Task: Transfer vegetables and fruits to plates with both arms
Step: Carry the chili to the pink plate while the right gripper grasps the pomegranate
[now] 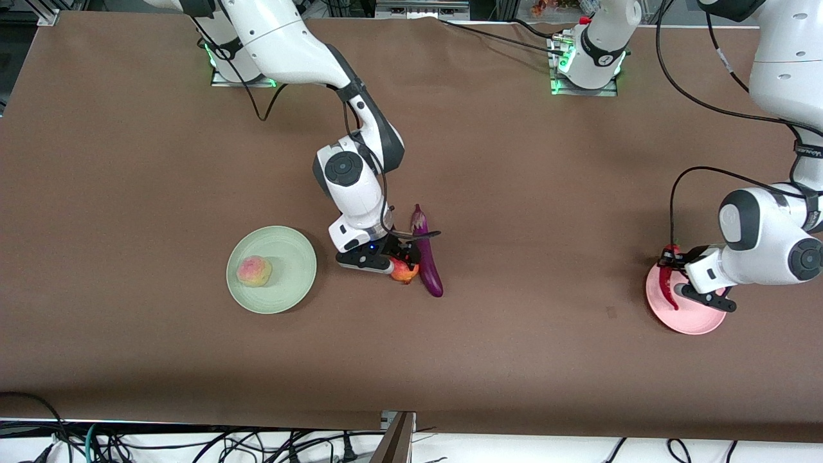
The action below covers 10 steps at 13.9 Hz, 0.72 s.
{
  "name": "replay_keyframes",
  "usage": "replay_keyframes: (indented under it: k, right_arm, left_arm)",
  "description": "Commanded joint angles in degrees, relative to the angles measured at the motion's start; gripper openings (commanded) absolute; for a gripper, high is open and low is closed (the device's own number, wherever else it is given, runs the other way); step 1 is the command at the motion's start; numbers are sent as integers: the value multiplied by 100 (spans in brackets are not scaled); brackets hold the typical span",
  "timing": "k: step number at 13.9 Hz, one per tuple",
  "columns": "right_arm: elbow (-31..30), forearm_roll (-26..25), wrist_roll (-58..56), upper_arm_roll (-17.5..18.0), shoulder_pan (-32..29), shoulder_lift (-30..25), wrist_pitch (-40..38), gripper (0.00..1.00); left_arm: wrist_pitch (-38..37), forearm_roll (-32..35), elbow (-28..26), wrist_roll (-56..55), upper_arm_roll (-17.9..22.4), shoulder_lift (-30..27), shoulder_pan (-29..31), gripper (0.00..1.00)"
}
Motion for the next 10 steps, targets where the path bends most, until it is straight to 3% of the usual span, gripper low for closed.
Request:
replay_keyframes:
  k: [1, 7, 8, 10]
  right_arm:
    - [-14, 101, 28, -41, 121, 114, 342, 100]
    - [-14, 101, 28, -41, 245, 342, 782, 99]
    - [-14, 92, 2, -41, 236, 360, 817, 86]
    - [-14, 57, -95, -50, 210, 360, 809, 35]
  left_arm:
    - [89, 477, -19, 138, -45, 3, 7, 0]
    - [555, 504, -10, 472, -45, 276, 279, 0]
    - [555, 504, -10, 473, -45, 285, 279, 0]
    - [547, 504, 234, 481, -45, 354, 271, 0]
